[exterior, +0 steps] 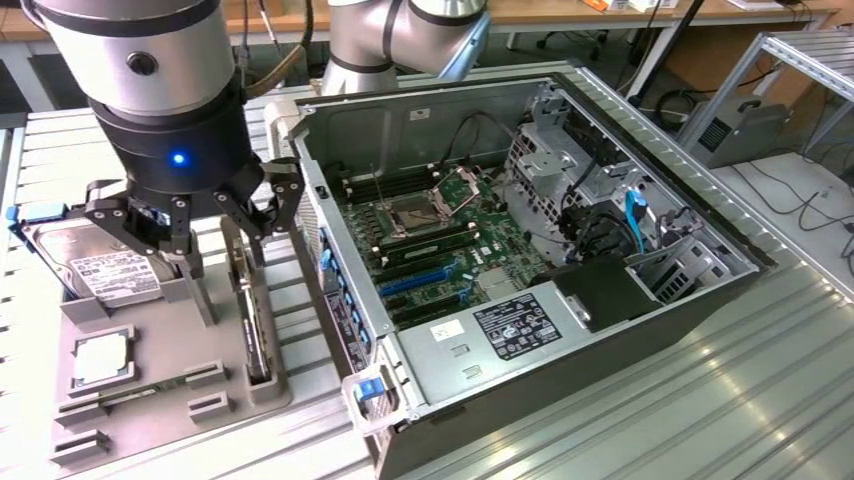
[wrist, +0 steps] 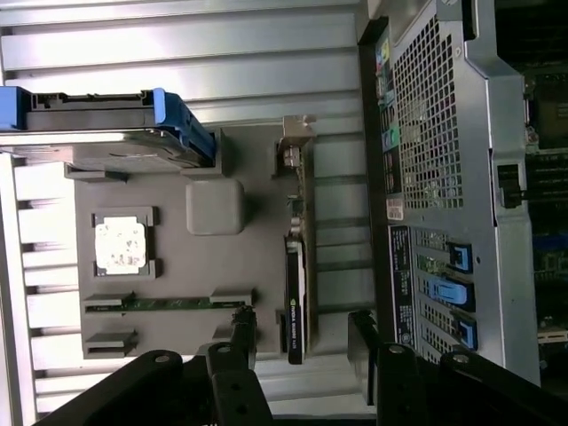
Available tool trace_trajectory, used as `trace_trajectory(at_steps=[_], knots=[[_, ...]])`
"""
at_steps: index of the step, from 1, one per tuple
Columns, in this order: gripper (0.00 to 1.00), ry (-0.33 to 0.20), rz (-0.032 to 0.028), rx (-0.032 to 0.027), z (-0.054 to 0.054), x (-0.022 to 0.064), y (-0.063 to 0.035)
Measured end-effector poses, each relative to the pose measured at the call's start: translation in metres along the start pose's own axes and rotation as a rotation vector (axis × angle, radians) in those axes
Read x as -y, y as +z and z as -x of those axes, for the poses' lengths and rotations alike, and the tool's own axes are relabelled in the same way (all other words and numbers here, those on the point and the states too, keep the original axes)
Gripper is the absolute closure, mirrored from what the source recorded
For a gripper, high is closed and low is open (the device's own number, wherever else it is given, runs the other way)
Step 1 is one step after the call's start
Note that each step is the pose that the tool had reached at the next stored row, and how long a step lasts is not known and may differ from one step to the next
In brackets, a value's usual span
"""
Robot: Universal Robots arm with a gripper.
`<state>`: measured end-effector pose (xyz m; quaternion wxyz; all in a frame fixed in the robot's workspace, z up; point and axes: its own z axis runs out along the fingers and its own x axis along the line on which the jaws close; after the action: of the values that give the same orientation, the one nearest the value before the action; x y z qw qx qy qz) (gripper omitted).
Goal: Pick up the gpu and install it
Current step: 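Pick up the gpu and move the gpu toward the slot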
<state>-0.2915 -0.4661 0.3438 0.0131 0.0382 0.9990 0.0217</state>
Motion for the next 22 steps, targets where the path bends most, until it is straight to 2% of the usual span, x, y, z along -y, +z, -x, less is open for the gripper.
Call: trace_trajectory(at_steps=[3,13,22], knots=[[0.46,0.000,0.0000,0.0000,0.001,0.0003,0.0107],[0.46,0.000,0.0000,-0.0004,0.001,0.0012,0.0301],[0.46,0.000,-0.0002,-0.0024,0.002,0.0021,0.0536]])
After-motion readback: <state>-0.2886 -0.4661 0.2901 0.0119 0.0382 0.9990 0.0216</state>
